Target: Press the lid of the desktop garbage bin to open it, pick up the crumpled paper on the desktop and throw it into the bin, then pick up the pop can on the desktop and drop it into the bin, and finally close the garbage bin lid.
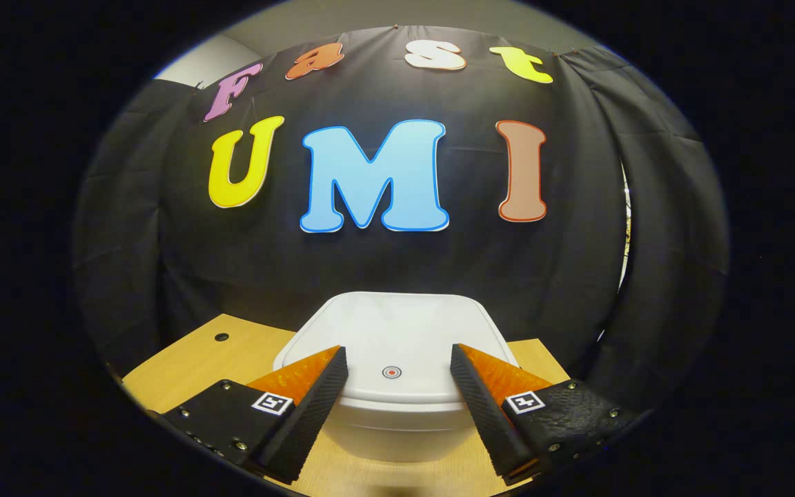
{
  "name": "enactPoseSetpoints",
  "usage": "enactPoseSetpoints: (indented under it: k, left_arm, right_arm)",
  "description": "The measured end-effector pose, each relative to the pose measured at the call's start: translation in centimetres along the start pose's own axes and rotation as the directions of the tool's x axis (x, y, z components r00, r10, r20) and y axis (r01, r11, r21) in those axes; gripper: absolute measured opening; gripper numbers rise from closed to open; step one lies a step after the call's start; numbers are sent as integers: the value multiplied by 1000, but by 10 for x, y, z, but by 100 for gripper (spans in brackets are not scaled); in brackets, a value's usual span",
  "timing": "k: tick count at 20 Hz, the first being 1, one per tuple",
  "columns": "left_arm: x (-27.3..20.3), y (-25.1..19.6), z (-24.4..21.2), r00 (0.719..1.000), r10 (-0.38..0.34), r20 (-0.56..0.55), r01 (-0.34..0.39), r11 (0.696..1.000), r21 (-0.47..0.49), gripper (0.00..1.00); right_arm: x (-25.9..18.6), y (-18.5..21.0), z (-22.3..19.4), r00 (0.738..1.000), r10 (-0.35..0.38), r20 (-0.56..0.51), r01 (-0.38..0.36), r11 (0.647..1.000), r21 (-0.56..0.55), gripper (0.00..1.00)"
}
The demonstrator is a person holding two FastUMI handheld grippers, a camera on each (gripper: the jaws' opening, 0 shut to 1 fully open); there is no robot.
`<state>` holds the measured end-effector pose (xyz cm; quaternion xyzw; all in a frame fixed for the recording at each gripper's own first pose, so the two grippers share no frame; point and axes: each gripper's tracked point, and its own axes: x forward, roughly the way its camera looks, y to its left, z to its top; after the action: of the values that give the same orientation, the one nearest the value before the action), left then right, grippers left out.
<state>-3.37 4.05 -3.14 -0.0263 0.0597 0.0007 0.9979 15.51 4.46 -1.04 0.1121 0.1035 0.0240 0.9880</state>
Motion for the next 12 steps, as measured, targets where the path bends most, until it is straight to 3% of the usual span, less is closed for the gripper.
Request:
enactPoseSetpoints:
  k: [7,12]
  left_arm:
    - [2,7,15,998,61,20,-61,998,7,100]
    - [13,5,17,999,33,26,-33,999,14,100]
  right_arm:
    - [-79,22,1,992,84,98,-81,996,-28,96]
    - [-116,31,-3,987,89,137,-86,996,-26,96]
